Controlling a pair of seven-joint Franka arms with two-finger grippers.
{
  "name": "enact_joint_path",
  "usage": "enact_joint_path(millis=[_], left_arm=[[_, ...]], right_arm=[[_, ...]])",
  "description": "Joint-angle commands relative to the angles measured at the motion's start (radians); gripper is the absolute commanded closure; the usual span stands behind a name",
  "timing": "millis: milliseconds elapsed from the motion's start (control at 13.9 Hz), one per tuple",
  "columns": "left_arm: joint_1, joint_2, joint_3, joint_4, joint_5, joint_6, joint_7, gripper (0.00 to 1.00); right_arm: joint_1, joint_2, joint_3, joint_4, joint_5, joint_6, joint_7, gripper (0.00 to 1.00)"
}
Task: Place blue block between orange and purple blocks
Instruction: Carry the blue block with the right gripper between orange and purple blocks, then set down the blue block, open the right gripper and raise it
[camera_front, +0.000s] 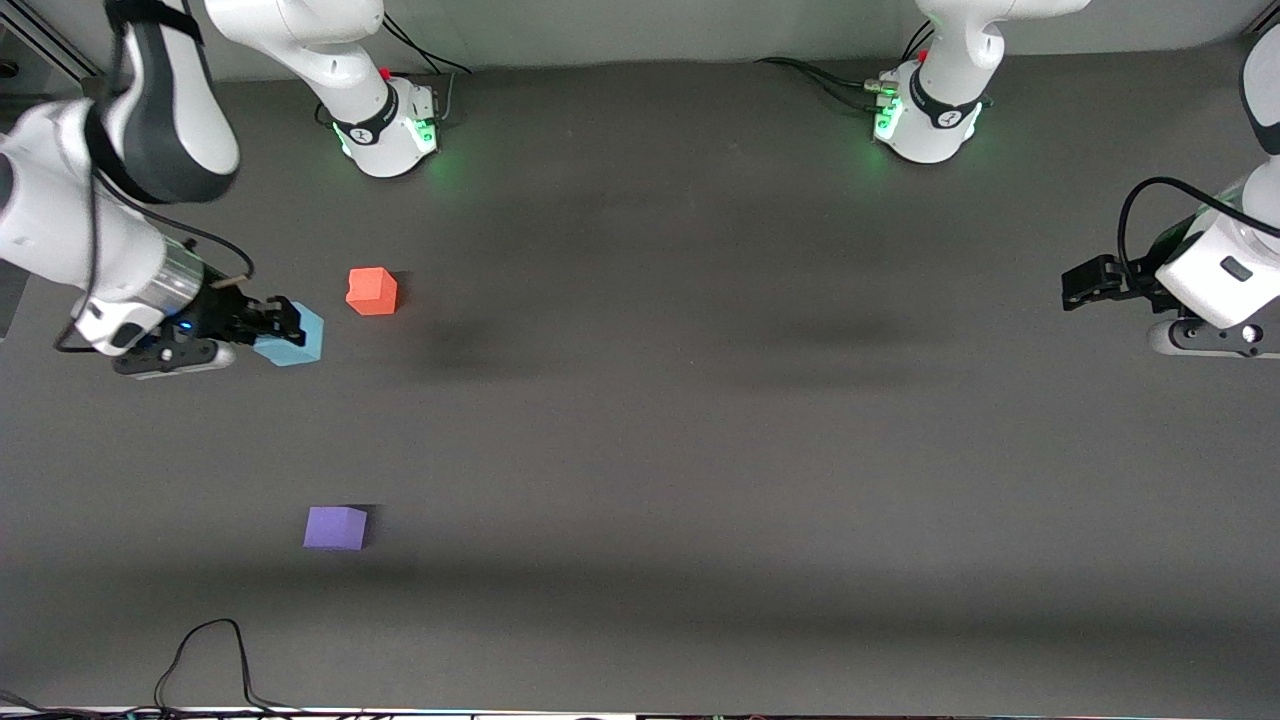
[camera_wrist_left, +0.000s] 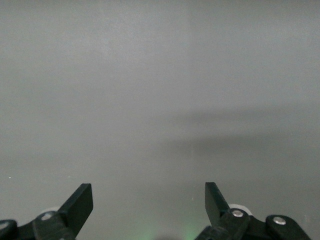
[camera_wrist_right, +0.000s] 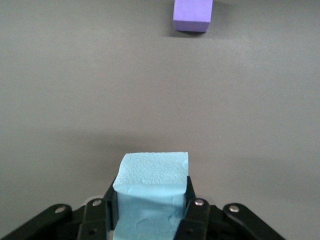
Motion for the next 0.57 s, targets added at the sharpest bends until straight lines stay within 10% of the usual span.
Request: enact_joint_path(millis=[0,502], left_arm=[[-0.004,-0.004,0.003,-0.001,-0.002,0.003,0.015,0.00],[-0.003,-0.004,0.003,-0.002,-0.004,0.005,0.015,0.00]], right_arm=[[-0.014,0.079,0.003,-0.036,-0.001,0.089,-0.019,0.51],[-0.015,0.325,-0.003,-0.038,0.001,0.328,-0.021,0.50]])
